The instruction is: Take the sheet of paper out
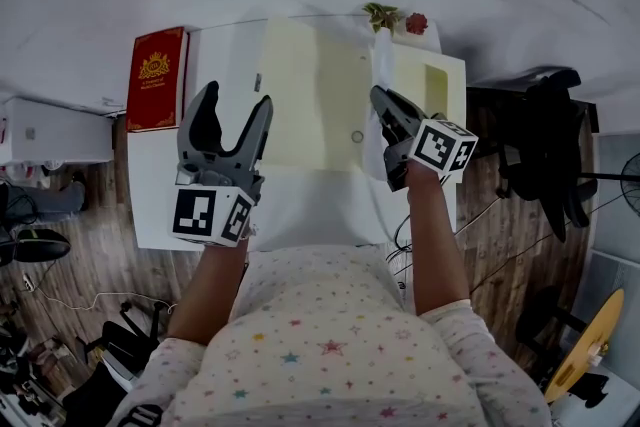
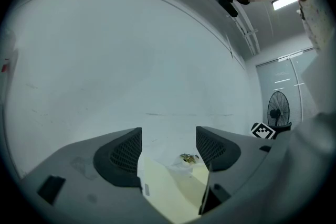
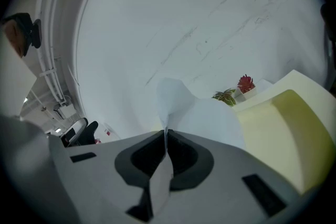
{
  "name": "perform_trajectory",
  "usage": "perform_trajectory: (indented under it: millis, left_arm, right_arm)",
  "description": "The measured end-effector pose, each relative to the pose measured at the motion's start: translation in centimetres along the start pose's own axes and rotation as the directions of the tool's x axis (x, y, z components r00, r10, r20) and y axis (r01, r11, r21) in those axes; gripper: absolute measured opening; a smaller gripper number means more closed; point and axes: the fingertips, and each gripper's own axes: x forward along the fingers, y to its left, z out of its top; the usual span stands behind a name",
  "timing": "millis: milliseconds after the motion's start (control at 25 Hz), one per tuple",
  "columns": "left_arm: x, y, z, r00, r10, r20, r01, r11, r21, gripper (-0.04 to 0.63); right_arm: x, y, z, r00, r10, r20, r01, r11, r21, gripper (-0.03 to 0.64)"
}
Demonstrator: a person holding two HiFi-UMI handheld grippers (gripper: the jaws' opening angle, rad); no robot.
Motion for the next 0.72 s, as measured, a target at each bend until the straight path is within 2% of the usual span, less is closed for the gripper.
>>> perform_trajectory:
  millis: [320,720]
  left_arm:
    - [-0.6,-0.5,1.4,1.0,-0.002,0.026,0.001,1.0,0.013,0.299]
    - [-1.1,-0.6,2.6,0.999,-0.011,0.048,0.01,1.0,0.013,0.299]
  right_arm:
    - [-1.0,1.8,1.7,0.995,0.072,0.067,-0.076,0.996,0.054,0.014]
    - [-3.4,4.4,3.6,0.99,0.08,0.118,-0.074,0.996,-0.049,0.014]
